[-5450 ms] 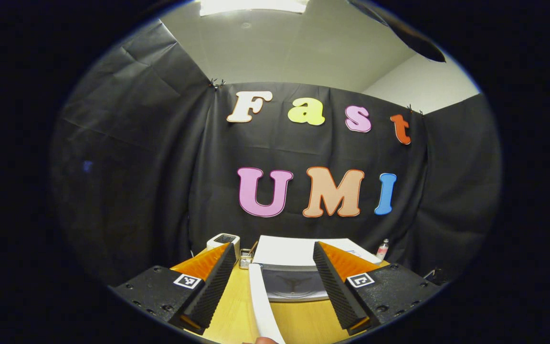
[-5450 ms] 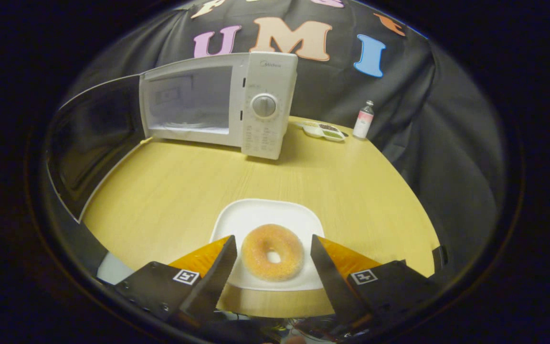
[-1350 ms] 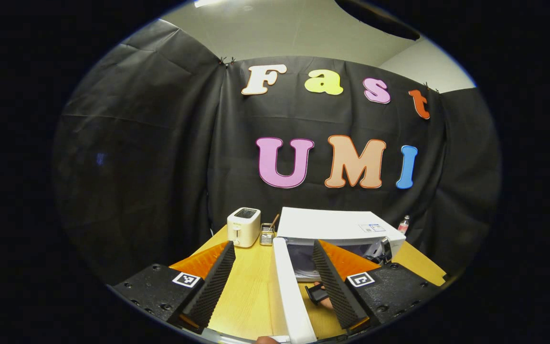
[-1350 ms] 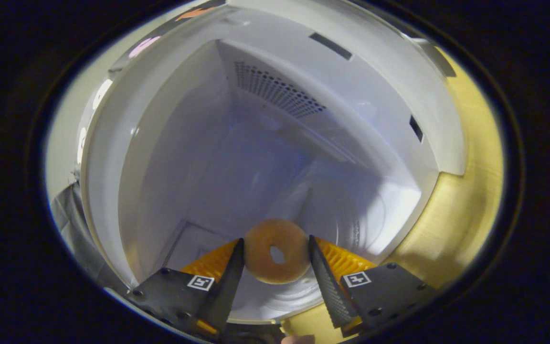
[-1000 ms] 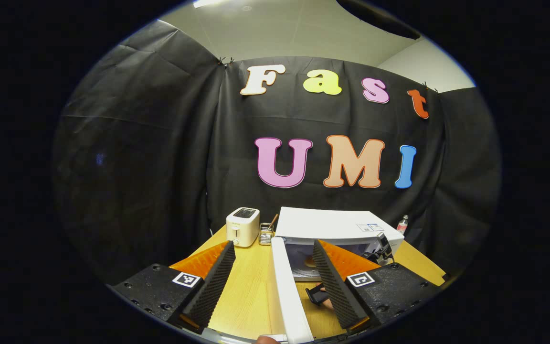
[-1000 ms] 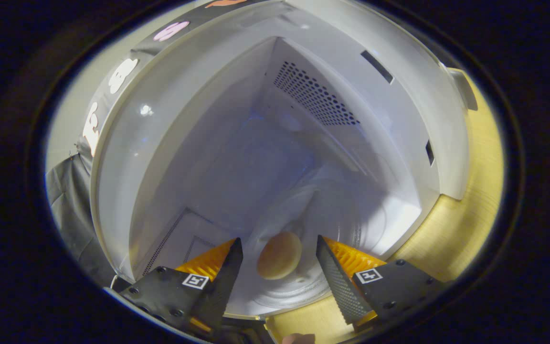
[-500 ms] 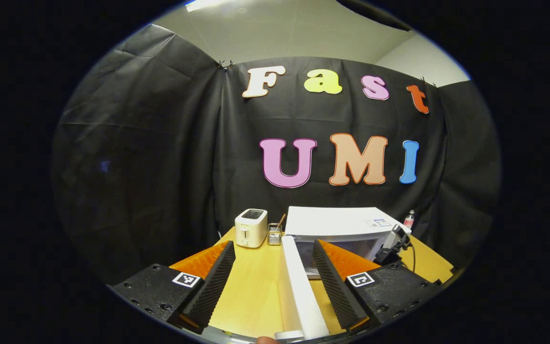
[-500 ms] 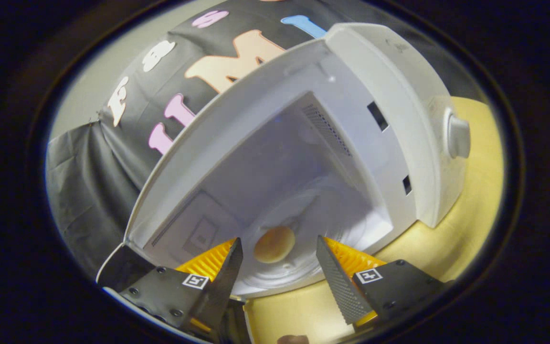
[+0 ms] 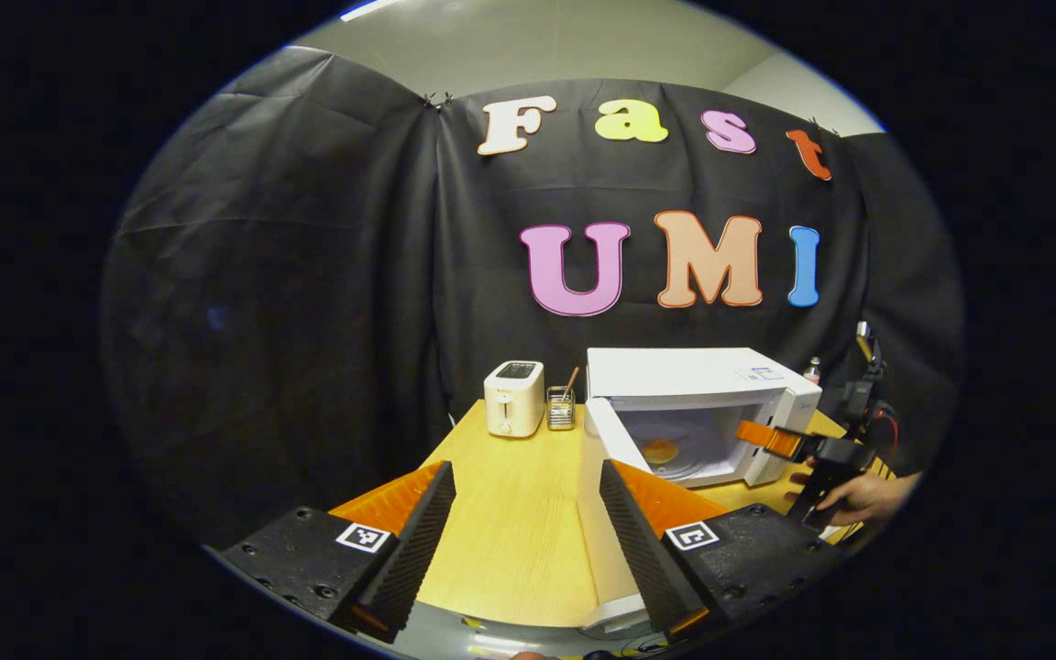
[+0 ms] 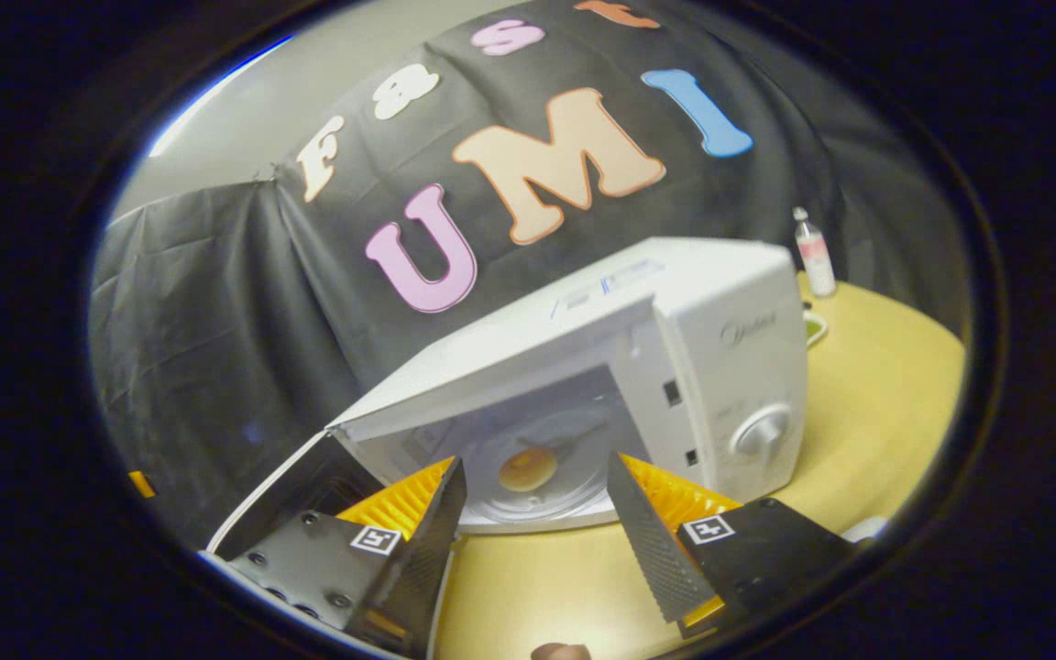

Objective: Open the microwave oven with the left hand, put the food in, and close the microwave oven.

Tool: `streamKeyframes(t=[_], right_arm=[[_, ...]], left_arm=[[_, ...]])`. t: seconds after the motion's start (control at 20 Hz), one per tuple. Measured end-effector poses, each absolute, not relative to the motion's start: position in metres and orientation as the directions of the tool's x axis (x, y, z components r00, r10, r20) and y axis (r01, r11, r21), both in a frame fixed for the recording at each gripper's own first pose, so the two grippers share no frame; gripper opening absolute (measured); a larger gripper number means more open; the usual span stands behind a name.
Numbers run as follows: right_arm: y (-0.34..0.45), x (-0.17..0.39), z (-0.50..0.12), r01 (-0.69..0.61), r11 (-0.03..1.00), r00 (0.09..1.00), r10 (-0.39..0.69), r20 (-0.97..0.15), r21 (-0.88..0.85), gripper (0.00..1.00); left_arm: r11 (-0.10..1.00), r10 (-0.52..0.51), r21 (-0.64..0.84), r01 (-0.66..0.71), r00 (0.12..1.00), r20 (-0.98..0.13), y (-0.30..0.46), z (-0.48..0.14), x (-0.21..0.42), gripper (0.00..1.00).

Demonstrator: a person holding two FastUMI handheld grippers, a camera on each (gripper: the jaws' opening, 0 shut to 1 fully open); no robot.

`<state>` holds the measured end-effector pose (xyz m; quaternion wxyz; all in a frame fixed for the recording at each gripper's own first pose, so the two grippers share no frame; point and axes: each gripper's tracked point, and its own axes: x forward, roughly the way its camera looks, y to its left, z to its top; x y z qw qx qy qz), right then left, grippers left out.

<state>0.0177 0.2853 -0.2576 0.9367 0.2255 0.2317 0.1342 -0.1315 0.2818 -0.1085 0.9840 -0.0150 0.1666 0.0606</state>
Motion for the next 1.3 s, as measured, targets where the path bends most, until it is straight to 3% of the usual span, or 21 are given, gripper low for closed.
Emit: streamKeyframes(t=[0.05,0.25,0.4,0.5,0.7,0.75,0.95,1.0,1.3], right_arm=[[0.277,0.021,-0.243,-0.169,0.869,0.864,0.357,-0.354,0.464,0.84],[0.243,0.030,-0.180,-0.220,0.898,0.901,0.337,-0.274,0.381,0.84],[0.226,0.043,-0.135,-0.249,0.914,0.924,0.323,-0.205,0.321,0.84],[0.207,0.048,-0.116,-0.223,0.925,0.936,0.291,-0.197,0.309,0.84],[0.166,0.062,-0.085,-0.164,0.946,0.960,0.218,-0.175,0.278,0.84],[0.156,0.065,-0.077,-0.154,0.953,0.966,0.201,-0.165,0.260,0.95],[0.118,0.072,-0.061,-0.121,0.965,0.974,0.161,-0.158,0.233,0.95],[0.115,0.073,-0.060,-0.124,0.962,0.973,0.165,-0.159,0.242,0.84],[0.092,0.076,-0.059,-0.189,0.960,0.957,0.227,-0.178,0.204,0.84]], left_arm=[[0.991,0.121,-0.006,-0.131,0.932,-0.342,0.285,-0.115,-0.134,0.91],[0.987,0.160,0.046,-0.156,0.878,-0.452,0.294,-0.165,-0.148,0.63],[0.980,0.189,0.041,-0.197,0.832,-0.521,0.297,-0.195,-0.156,0.22],[0.975,0.210,0.061,-0.212,0.810,-0.548,0.299,-0.208,-0.165,0.02],[0.983,0.171,0.053,-0.173,0.795,-0.582,0.276,-0.228,-0.173,0.01],[0.983,0.177,0.067,-0.170,0.790,-0.587,0.273,-0.231,-0.174,0.00],[0.978,0.202,0.086,-0.189,0.766,-0.610,0.253,-0.239,-0.180,0.00],[0.979,0.199,0.084,-0.188,0.763,-0.615,0.249,-0.246,-0.178,0.01],[0.979,0.190,0.066,-0.193,0.740,-0.645,0.194,-0.256,-0.175,0.00]])
